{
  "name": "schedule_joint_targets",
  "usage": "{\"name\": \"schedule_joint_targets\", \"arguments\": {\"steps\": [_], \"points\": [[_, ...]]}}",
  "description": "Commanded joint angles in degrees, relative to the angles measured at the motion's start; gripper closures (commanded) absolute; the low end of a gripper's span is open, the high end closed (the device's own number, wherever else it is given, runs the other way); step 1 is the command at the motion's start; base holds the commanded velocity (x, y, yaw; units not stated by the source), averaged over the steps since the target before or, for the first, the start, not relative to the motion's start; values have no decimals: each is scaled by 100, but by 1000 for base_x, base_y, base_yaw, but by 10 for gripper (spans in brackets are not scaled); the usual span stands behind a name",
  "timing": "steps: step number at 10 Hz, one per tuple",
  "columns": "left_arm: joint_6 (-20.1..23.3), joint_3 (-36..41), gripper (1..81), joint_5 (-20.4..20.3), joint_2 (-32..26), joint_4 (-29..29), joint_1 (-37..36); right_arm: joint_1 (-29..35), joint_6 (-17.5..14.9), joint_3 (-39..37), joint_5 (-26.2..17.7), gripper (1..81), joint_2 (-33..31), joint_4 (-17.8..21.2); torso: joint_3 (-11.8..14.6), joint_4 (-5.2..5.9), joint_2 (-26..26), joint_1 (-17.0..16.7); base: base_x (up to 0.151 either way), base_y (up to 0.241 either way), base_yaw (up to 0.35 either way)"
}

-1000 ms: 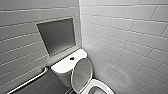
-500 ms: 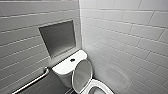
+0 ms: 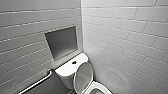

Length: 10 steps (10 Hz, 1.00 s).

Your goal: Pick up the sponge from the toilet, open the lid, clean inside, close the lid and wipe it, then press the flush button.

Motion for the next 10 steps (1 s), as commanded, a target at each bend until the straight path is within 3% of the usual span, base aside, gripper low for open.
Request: {"name": "schedule_joint_targets", "arguments": {"steps": [1, 2, 3, 4, 7, 10], "points": [[85, -152, 10, 66, 198, 10, -26, 20, -16, 7, -180, 811, -34, -128, 0, -9, 556, -356, 0, 0, 0], [85, -196, 10, 67, 251, 10, -34, 20, -16, 7, -180, 811, -25, -119, 2, 59, 704, -455, 0, 0, 0], [85, -327, 10, 76, 356, 19, -26, 11, -16, 7, -180, 811, -8, -110, 231, 83, 881, -566, 0, 0, 0], [85, -511, 10, 76, 478, 19, -25, 11, -16, 7, -180, 811, -8, -110, 494, -41, 1085, -697, 0, 0, 0], [243, -987, 10, 67, 752, 10, 19, 20, -8, 7, -189, 811, 27, -110, 872, -97, 1554, -1003, 0, 0, 0], [243, -1023, 10, 58, 769, 10, 27, 37, -8, -36, -303, 811, 71, -101, 1470, -208, 2180, -1414, 0, 0, 0]]}}
